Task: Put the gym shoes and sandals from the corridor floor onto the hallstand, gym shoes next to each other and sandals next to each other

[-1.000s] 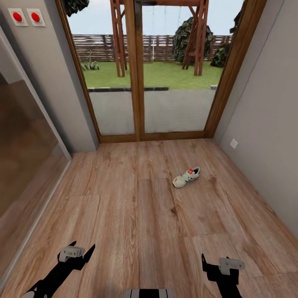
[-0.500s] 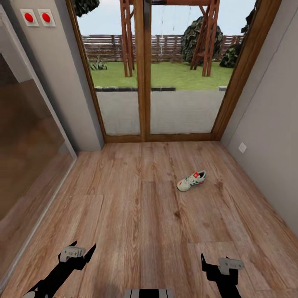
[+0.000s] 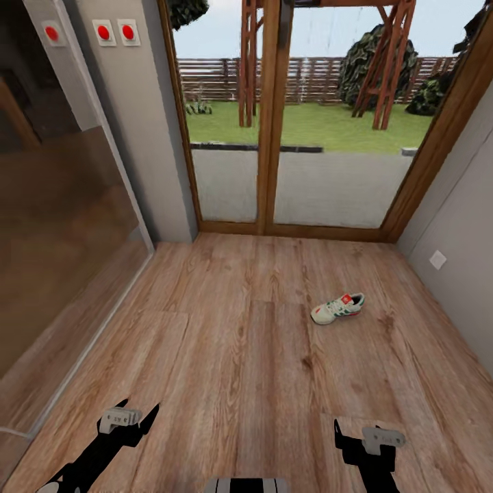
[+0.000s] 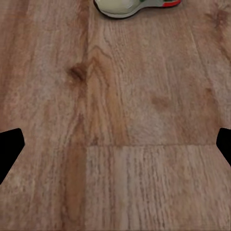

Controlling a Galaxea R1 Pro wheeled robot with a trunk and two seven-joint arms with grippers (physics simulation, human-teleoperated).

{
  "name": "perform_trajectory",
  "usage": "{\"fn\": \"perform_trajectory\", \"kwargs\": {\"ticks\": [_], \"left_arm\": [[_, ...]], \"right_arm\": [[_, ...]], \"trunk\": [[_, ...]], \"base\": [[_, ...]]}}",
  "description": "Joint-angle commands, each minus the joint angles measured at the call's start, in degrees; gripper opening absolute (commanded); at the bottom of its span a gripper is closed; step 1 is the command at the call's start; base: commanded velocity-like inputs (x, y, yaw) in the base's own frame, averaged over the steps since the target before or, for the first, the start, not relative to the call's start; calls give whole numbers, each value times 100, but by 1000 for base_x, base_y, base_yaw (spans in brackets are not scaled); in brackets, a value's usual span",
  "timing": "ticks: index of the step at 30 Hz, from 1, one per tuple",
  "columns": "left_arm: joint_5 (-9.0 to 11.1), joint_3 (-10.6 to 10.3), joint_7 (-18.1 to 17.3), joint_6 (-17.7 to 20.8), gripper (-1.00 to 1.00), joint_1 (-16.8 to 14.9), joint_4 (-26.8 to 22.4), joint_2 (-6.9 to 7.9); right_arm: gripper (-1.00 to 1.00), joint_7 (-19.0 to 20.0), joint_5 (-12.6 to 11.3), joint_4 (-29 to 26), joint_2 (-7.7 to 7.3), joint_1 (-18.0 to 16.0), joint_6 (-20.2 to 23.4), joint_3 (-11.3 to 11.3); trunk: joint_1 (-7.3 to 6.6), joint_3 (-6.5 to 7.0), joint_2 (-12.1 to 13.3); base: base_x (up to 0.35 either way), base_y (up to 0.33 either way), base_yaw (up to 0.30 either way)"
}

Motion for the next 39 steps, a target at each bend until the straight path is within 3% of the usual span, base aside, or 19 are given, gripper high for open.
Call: {"fn": "perform_trajectory", "kwargs": {"ticks": [1, 16, 21, 39], "left_arm": [[0, 0, 0, 0, 100, -1, 0, 1], [0, -3, 0, 0, 100, -2, 41, -5], [-3, -144, 0, 0, 100, -2, 64, -6], [-11, -275, 0, -7, 100, -2, 78, -6]], "right_arm": [[100, -9, 0, 0, 0, 0, 0, 1], [100, -44, 2, 3, 8, 0, 0, 3], [100, -46, 2, 7, 9, 0, 0, 3], [100, -47, 2, 9, 9, 0, 0, 3]], "trunk": [[0, 0, 0], [0, 0, 0], [0, 0, 0], [0, 0, 0]], "base": [[0, -31, 291], [0, -11, 292], [0, -35, 293], [0, -242, 293]]}}
